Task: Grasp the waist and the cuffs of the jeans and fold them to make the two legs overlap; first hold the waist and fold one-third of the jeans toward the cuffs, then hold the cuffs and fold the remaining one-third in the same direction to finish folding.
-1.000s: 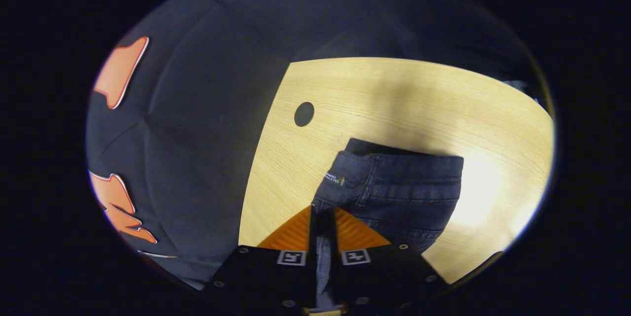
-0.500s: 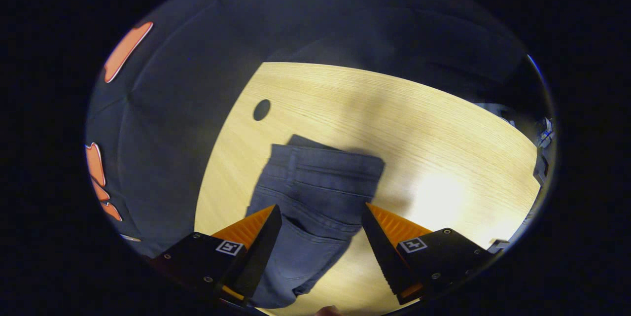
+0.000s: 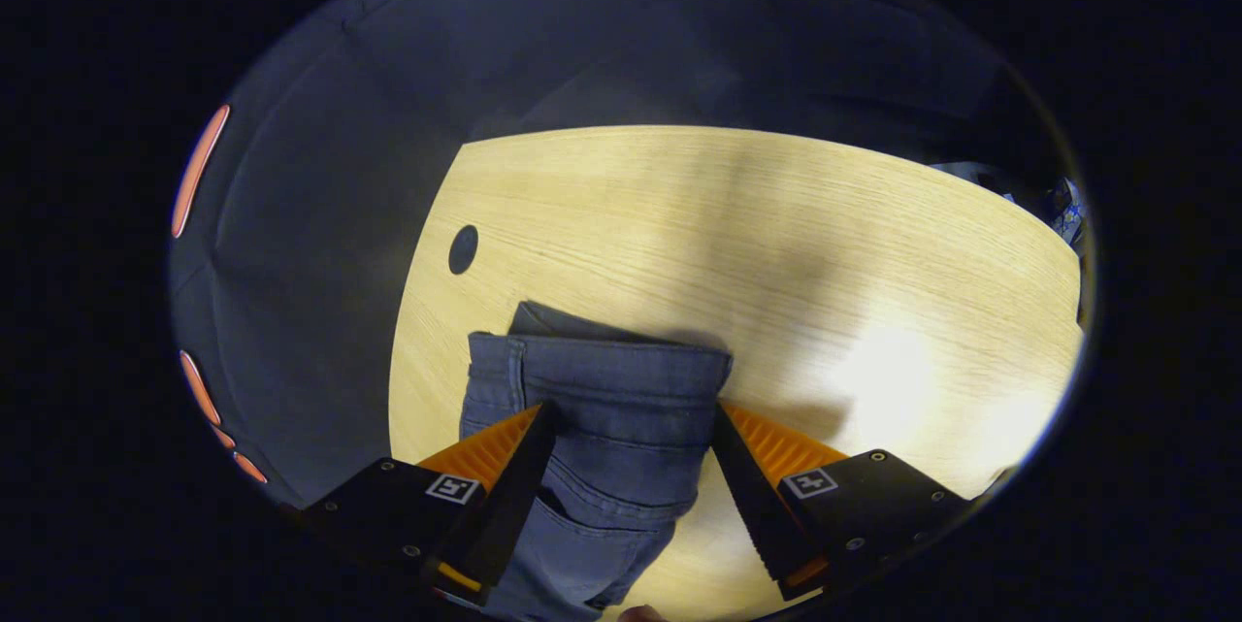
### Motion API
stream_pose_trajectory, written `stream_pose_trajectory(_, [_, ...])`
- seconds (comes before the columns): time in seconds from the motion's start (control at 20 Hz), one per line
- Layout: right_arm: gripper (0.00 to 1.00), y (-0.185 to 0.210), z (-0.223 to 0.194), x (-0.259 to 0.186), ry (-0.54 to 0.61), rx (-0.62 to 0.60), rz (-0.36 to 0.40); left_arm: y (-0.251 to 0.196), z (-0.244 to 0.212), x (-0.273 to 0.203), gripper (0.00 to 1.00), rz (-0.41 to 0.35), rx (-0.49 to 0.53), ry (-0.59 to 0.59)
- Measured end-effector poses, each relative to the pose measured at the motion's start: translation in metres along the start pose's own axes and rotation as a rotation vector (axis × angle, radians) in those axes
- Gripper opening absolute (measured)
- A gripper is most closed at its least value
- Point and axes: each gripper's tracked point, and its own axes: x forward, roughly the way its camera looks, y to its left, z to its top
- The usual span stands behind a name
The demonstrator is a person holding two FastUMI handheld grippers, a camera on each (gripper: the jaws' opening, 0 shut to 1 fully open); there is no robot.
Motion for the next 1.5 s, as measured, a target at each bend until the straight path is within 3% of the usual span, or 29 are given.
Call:
stream_pose_trajectory(0.1, [0.95, 0.0, 0.0, 0.003, -0.029, -0.065, 0.02, 0.001, -0.004, -0.005, 0.89, 0.009, -0.009, -0.008])
stream_pose_trajectory(0.15, [0.8, 0.0, 0.0, 0.005, -0.045, -0.104, 0.024, 0.0, -0.006, -0.008, 0.89, 0.004, -0.018, -0.016])
stream_pose_trajectory(0.2, [0.8, -0.002, -0.004, 0.007, -0.054, -0.13, 0.022, 0.0, -0.008, -0.011, 0.89, 0.0, -0.027, -0.025])
stream_pose_trajectory(0.25, [0.6, 0.0, -0.004, 0.007, -0.059, -0.124, 0.024, -0.001, -0.012, -0.012, 0.89, -0.007, -0.033, -0.028])
stream_pose_trajectory(0.3, [0.58, -0.002, -0.01, 0.011, -0.032, -0.111, 0.016, -0.004, -0.015, -0.013, 0.89, -0.013, -0.04, -0.023])
stream_pose_trajectory(0.4, [0.36, -0.001, -0.007, 0.01, -0.027, -0.077, 0.02, -0.004, -0.022, -0.012, 0.89, -0.009, -0.045, -0.014])
stream_pose_trajectory(0.45, [0.35, -0.004, -0.011, 0.008, -0.018, -0.048, 0.01, -0.003, -0.024, -0.012, 0.89, -0.008, -0.048, -0.01])
stream_pose_trajectory(0.6, [0.16, 0.001, -0.009, 0.011, -0.038, -0.041, 0.0, -0.01, -0.031, -0.018, 0.89, -0.018, -0.05, -0.005])
stream_pose_trajectory(1.1, [0.16, 0.056, -0.018, -0.066, -0.179, -0.153, 0.107, -0.012, -0.035, -0.017, 0.89, -0.098, -0.028, 0.025])
stream_pose_trajectory(1.45, [0.16, 0.119, -0.066, -0.13, -0.254, -0.32, 0.231, -0.005, -0.026, -0.022, 0.89, -0.125, -0.01, 0.014])
stream_pose_trajectory(1.5, [0.11, 0.129, -0.074, -0.137, -0.26, -0.341, 0.247, -0.005, -0.024, -0.023, 0.89, -0.125, -0.003, 0.003])
